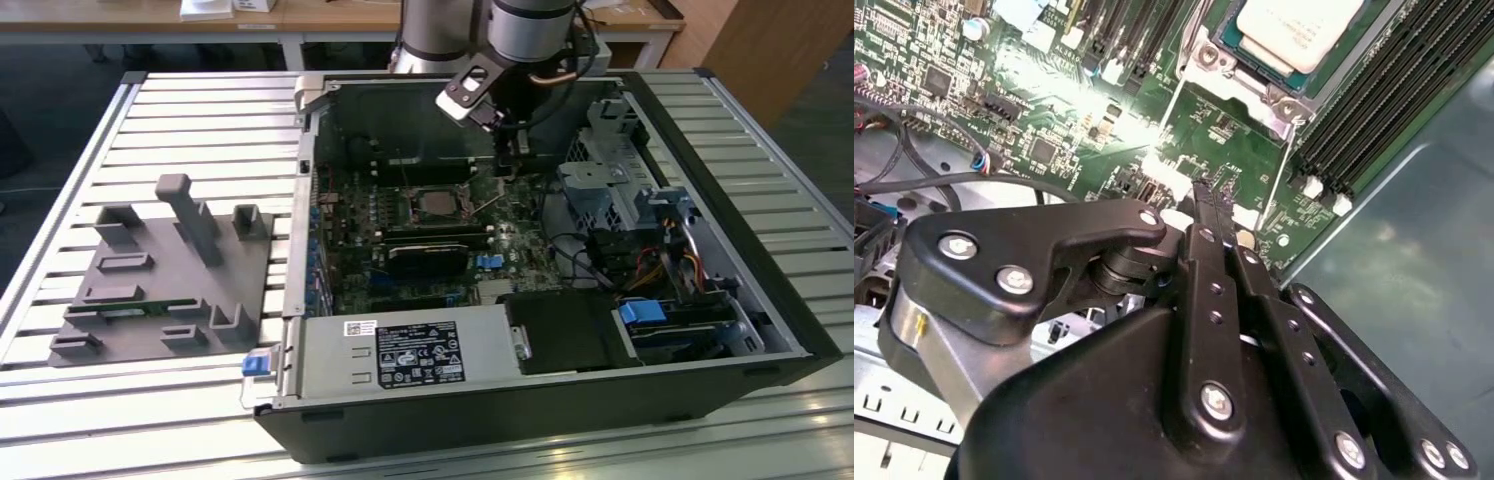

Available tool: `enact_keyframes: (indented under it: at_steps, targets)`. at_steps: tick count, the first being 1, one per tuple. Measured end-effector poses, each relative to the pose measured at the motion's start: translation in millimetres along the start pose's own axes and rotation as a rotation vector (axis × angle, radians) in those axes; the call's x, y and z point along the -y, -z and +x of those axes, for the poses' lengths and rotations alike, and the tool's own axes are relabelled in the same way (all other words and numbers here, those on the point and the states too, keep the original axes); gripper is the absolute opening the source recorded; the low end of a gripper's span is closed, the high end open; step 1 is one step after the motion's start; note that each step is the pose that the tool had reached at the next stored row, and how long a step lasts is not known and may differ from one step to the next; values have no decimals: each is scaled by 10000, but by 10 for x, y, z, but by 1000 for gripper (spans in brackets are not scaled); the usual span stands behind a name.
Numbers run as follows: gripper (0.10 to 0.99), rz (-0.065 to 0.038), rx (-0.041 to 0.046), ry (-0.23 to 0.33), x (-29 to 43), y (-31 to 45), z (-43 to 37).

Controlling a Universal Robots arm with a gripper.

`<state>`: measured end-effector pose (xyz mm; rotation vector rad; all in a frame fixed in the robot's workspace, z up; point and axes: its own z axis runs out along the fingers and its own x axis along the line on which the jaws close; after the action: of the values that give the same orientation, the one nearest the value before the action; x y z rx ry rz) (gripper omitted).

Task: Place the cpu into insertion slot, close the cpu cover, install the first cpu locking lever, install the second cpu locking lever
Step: 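Close the cpu cover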

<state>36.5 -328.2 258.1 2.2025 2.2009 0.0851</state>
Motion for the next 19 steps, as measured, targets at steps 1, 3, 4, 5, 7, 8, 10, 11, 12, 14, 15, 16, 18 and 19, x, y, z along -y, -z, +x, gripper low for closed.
enact_keyframes:
  at_steps: [1, 3, 4, 5, 7, 8, 10, 11, 12, 14, 15, 16, 18, 19]
  targets:
    - [106, 8, -1, -1, -7, -1, 0]
    - [106, 25, -2, -1, -22, -2, 1]
    - [106, 32, -2, -1, -30, -3, 1]
    - [106, 38, -2, -1, -37, -4, 1]
    - [106, 58, 0, -1, -54, -5, 2]
    - [106, 65, 0, -1, -64, -6, 3]
    - [106, 68, 4, -1, -84, -10, 9]
    - [106, 69, 4, -2, -98, -12, 12]
    - [106, 71, 5, -2, -112, -14, 14]
    - [106, 82, 5, -2, -145, -22, 20]
    - [106, 89, 6, -1, -160, -26, 23]
    - [106, 98, 7, -1, -174, -30, 27]
    - [106, 125, 5, -2, -200, -39, 37]
    - [106, 143, 6, -3, -212, -43, 43]
